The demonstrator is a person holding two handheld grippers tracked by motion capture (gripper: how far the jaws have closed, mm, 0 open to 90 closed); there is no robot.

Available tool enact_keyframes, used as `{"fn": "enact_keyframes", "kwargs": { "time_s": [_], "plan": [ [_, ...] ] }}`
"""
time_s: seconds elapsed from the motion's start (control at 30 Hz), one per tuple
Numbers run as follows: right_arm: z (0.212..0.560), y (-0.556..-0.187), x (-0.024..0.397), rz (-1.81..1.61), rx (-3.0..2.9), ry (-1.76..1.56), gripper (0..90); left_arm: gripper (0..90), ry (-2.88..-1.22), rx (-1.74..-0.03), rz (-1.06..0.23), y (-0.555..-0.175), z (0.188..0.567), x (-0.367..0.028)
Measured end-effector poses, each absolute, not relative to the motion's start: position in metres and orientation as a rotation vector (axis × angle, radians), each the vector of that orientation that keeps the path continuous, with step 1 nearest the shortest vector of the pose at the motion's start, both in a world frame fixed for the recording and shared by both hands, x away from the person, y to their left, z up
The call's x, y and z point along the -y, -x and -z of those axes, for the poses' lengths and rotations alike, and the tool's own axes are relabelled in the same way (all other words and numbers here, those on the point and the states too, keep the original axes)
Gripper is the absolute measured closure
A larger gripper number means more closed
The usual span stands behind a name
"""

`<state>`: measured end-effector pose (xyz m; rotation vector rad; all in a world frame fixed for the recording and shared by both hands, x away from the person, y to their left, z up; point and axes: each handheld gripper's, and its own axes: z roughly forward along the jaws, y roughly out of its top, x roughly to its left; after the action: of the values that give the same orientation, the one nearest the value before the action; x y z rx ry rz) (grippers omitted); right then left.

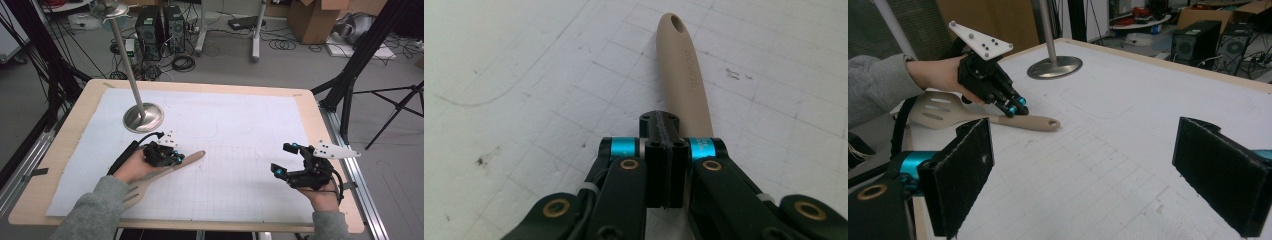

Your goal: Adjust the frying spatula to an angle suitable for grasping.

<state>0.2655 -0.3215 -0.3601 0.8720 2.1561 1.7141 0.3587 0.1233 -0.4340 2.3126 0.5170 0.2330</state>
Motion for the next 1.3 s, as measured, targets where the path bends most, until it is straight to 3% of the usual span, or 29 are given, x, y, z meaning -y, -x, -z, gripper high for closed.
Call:
{"fn": "enact_keyframes", "kwargs": {
  "time_s": [0.43, 0.97, 1.13, 1.3],
  "plan": [
    [0.361, -0.266, 0.322, -1.714, -2.156, -0.876, 8.6, 89.5, -2.217, -0.55, -0.31, -0.353, 0.409, -0.143],
    [0.363, -0.272, 0.318, -1.707, -2.18, -0.872, 8.6, 85.6, -2.148, -0.506, -0.401, -0.306, 0.387, -0.177],
    [0.363, -0.274, 0.317, -1.715, -2.181, -0.865, 8.6, 76.9, -2.113, -0.511, -0.396, -0.296, 0.383, -0.177],
    [0.363, -0.277, 0.314, -1.726, -2.19, -0.856, 8.6, 58.0, -2.082, -0.582, -0.404, -0.286, 0.381, -0.182]
  ]
}}
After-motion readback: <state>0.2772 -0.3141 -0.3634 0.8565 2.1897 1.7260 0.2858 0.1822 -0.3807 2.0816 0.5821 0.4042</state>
